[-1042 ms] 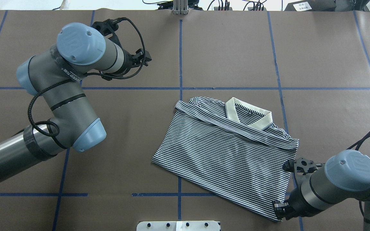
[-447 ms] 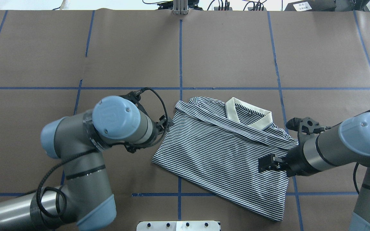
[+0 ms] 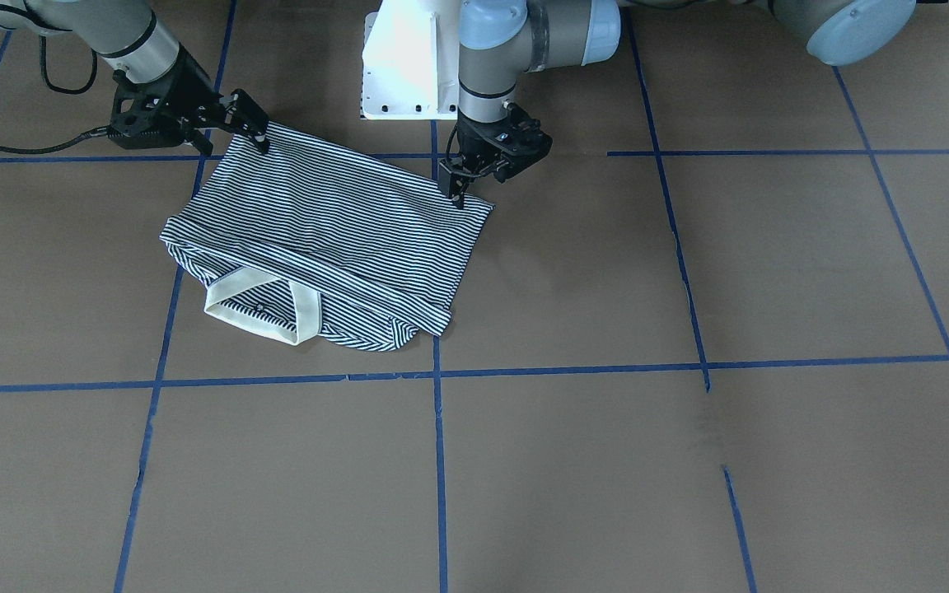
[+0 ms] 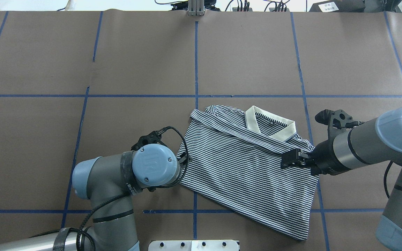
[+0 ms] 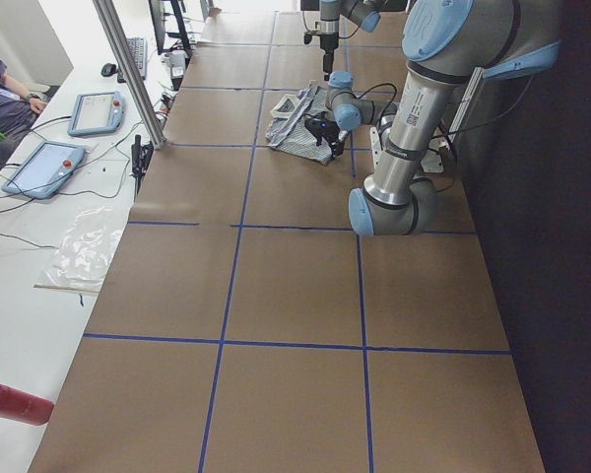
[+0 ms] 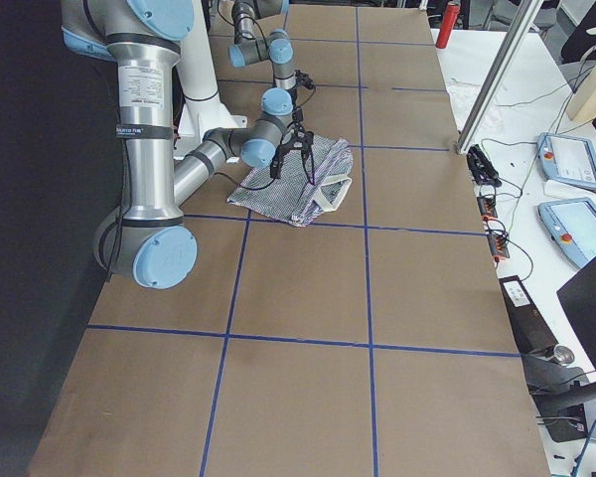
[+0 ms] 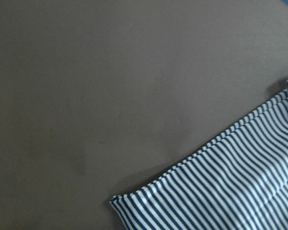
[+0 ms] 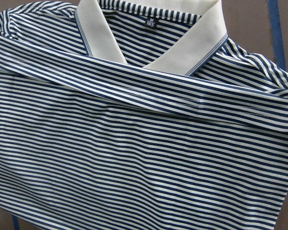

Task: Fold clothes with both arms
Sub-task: 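Grasp the shirt edge nearest the left gripper with the left gripper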

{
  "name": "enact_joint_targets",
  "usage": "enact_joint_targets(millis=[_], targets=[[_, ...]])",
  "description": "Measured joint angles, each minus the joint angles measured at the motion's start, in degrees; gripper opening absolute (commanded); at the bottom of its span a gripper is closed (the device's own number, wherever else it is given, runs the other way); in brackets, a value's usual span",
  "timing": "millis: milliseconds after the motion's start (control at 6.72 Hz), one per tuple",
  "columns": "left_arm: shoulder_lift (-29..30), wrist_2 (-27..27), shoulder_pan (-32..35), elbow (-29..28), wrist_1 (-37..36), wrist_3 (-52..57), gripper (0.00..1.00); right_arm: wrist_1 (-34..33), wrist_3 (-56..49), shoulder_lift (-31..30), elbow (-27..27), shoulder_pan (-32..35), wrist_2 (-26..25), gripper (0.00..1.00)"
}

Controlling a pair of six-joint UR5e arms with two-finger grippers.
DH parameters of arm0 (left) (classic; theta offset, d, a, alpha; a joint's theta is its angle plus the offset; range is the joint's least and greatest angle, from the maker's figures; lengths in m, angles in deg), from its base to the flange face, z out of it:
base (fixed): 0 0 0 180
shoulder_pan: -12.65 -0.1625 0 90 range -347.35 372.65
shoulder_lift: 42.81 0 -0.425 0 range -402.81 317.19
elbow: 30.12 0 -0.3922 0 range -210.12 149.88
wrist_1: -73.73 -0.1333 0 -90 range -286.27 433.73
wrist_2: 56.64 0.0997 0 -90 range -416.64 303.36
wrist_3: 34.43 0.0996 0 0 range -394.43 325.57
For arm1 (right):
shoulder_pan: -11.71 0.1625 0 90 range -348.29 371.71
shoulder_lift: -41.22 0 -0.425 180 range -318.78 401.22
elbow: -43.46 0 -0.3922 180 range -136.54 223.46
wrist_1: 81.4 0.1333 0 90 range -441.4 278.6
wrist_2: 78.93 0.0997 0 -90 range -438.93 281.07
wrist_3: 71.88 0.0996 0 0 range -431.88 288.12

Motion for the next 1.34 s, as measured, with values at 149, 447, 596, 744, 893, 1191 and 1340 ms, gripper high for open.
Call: enact_joint_targets(millis=[149, 447, 596, 744, 893, 1191, 1340], targets=[[0.4, 0.5, -0.2, -1.1, 0.0, -0.3, 0.88, 0.0, 0.0, 0.3, 0.0, 0.2, 0.0, 1.00], [0.6, 0.8, -0.2, -2.0, 0.1, -0.8, 0.44, 0.0, 0.0, 0.7, 0.1, 0.5, 0.1, 1.00], [0.6, 0.9, -0.2, -2.2, 0.2, -0.8, 0.12, 0.0, 0.0, 0.7, 0.1, 0.7, 0.2, 1.00], [0.6, 1.0, -0.2, -2.2, 0.2, -0.7, 0.00, 0.0, 0.0, 0.7, 0.1, 0.8, 0.3, 1.00], [0.5, 1.1, -0.2, -2.3, 0.1, -0.4, 0.00, 0.0, 0.0, 0.7, 0.1, 0.9, 0.4, 1.00], [0.5, 1.0, 0.0, -1.7, 0.0, 1.1, 0.00, -0.1, 0.1, 0.6, 0.0, 0.9, 0.3, 1.00], [0.5, 1.0, 0.6, -1.4, -0.1, 1.6, 0.00, -0.1, 0.1, 0.5, 0.1, 1.0, 0.3, 1.00]])
